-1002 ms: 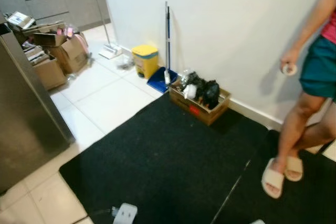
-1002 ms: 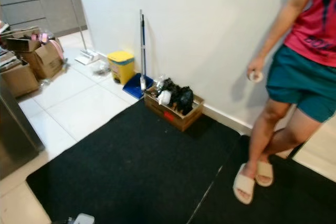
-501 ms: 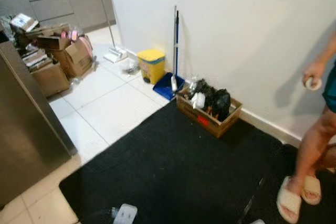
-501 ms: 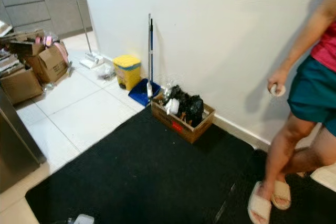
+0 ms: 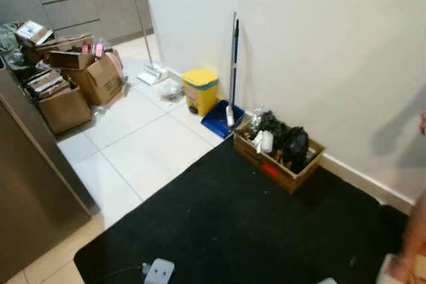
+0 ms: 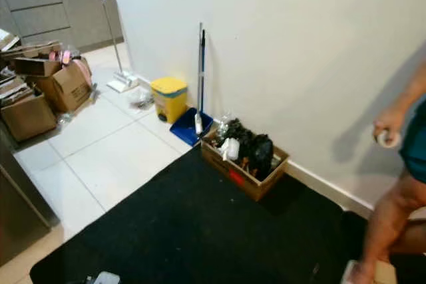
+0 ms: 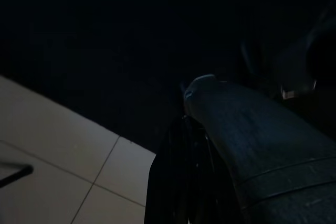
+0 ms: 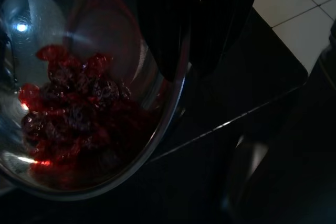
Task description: Restocking fridge
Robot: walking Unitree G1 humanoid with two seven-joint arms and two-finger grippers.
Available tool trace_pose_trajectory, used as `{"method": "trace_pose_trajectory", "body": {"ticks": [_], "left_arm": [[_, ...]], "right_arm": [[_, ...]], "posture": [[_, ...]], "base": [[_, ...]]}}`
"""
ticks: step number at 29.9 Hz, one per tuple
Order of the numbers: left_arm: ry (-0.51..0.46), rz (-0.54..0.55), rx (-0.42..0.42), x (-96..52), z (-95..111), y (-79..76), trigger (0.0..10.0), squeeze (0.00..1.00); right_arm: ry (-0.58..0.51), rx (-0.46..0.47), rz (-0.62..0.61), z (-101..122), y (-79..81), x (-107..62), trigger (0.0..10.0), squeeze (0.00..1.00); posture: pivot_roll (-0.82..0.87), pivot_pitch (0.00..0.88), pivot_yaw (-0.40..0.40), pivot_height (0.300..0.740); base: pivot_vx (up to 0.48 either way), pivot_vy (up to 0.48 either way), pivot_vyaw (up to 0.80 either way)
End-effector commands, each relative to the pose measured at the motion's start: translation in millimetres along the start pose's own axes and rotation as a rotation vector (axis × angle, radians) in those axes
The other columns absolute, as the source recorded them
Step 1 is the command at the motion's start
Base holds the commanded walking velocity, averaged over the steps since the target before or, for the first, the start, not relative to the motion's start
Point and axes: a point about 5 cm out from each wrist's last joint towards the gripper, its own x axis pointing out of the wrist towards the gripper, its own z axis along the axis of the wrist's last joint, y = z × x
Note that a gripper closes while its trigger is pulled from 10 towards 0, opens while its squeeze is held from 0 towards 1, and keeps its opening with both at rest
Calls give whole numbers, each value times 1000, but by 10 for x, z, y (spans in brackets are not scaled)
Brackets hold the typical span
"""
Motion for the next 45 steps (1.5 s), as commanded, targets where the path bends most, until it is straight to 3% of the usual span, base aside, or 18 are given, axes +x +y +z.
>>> {"method": "trace_pose_trajectory", "body": {"ticks": [1, 20, 45], "left_arm": [[27, -4, 4, -6, -55, -5, 10000, 0], [29, -8, 5, -7, -64, -9, 10000, 0], [32, -14, 8, -4, -69, -24, 10000, 0]], "right_arm": [[-23, 4, -11, 64, -46, -2, 10000, 0], [-28, 31, 19, 63, -9, 1, 10000, 0], [-33, 36, 48, 51, 14, 0, 10000, 0]], "posture": [[35, 0, 3, 740], [31, 0, 7, 740], [29, 0, 6, 740]], "base": [[341, 0, 0], [345, 0, 0], [337, 0, 756]]}}
